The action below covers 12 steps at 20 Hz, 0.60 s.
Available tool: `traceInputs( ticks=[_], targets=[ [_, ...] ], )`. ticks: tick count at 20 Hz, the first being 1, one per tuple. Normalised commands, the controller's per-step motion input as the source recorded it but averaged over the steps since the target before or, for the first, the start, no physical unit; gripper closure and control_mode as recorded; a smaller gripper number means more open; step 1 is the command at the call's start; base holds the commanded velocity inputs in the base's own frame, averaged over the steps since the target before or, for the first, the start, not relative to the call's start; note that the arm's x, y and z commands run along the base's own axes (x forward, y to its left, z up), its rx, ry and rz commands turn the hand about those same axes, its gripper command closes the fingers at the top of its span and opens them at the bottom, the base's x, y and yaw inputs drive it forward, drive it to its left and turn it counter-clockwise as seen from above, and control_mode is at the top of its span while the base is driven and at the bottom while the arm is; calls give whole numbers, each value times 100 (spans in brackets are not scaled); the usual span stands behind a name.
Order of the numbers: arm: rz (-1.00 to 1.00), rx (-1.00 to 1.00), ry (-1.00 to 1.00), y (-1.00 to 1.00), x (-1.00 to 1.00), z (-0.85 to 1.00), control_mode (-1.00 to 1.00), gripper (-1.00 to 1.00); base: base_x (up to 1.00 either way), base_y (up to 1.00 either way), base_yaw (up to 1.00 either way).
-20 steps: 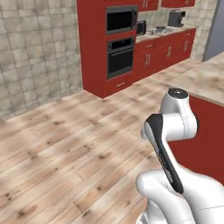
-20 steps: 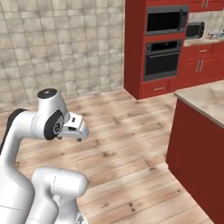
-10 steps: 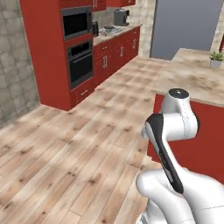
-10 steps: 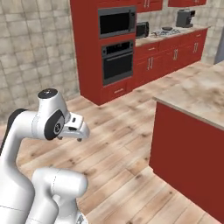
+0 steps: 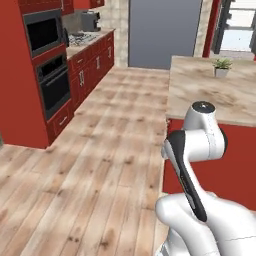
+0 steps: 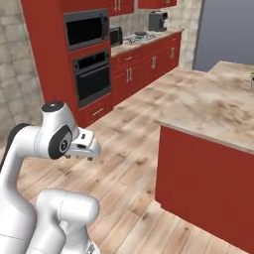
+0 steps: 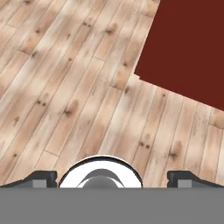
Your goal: Place the cold items (kiwi and avocado) from the fridge in one tupperware on the dining counter. Place the warm items (kebab skewer and hot dog) in the stove area in another tupperware.
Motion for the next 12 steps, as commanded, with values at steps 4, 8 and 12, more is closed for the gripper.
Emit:
traceInputs(
  ticks=[4, 8, 12],
  targets=[
    [0, 0, 0, 0, 0, 0, 100, -100, 100, 69, -52],
    [0, 0, 0, 0, 0, 0, 100, -100, 88, 98, -53],
    [0, 0, 0, 0, 0, 0, 100, -100, 58, 100, -46]
  ],
)
